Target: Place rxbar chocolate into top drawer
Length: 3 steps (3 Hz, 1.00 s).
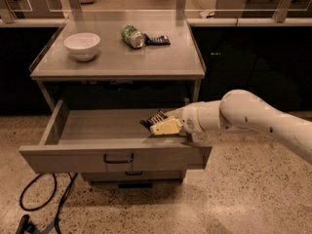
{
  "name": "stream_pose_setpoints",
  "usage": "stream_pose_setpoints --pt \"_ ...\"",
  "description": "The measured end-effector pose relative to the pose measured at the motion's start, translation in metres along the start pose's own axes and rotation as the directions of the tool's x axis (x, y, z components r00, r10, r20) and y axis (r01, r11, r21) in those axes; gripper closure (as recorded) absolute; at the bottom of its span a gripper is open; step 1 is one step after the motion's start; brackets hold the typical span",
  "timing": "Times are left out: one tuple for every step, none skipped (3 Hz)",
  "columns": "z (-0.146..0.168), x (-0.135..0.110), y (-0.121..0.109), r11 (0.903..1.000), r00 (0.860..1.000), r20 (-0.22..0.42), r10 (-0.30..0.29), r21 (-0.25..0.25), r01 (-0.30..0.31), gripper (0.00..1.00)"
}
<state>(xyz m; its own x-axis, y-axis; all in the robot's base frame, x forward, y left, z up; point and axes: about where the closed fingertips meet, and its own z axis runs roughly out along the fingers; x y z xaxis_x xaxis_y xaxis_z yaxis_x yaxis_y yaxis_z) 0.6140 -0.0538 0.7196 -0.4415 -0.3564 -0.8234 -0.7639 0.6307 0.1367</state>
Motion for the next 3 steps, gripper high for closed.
stream_pose_setpoints --pt "0.016 -0.016 -0.016 0.9995 1.0 -0.003 -0.03 -0.012 0.029 1.0" --pt "0.055 -0.025 -0.045 0.9979 0.997 -0.059 -0.059 -0.029 0.058 1.0" --pt "0.062 -0.036 -0.044 0.9968 0.996 -0.055 -0.074 -0.032 0.073 1.0"
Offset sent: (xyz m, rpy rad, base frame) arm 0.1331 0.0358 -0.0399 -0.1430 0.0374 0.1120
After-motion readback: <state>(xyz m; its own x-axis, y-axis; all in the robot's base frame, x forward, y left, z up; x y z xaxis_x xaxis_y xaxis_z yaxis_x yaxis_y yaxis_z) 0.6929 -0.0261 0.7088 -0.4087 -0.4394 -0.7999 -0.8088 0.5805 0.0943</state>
